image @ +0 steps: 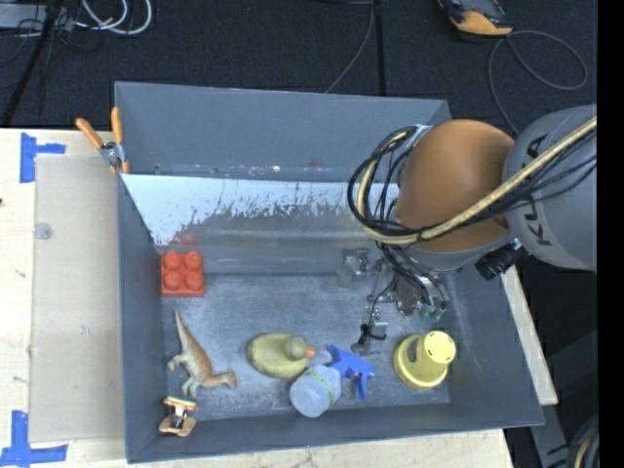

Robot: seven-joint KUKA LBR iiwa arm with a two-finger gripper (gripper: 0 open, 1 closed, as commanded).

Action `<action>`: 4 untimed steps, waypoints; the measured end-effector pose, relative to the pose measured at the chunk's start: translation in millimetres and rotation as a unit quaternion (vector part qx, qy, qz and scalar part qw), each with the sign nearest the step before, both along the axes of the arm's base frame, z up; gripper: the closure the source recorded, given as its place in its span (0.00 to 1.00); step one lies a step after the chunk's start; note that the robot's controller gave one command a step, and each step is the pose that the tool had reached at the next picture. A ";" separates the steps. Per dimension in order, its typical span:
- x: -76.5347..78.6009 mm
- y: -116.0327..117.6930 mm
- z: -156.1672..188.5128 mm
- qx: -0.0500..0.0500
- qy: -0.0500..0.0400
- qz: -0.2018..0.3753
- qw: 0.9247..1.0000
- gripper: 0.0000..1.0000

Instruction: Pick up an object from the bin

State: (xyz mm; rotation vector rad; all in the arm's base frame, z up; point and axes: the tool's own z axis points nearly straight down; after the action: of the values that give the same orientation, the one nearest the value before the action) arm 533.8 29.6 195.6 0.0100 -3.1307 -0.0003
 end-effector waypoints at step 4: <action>-50.6 -0.1 -114.5 0.000 -0.005 0.095 0.995 0.00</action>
Offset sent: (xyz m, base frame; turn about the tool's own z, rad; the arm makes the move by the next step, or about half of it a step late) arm -0.0485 0.0047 -0.0778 -0.1577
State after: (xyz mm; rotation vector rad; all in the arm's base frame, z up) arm 483.1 29.5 81.2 0.3092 -3.1253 0.0023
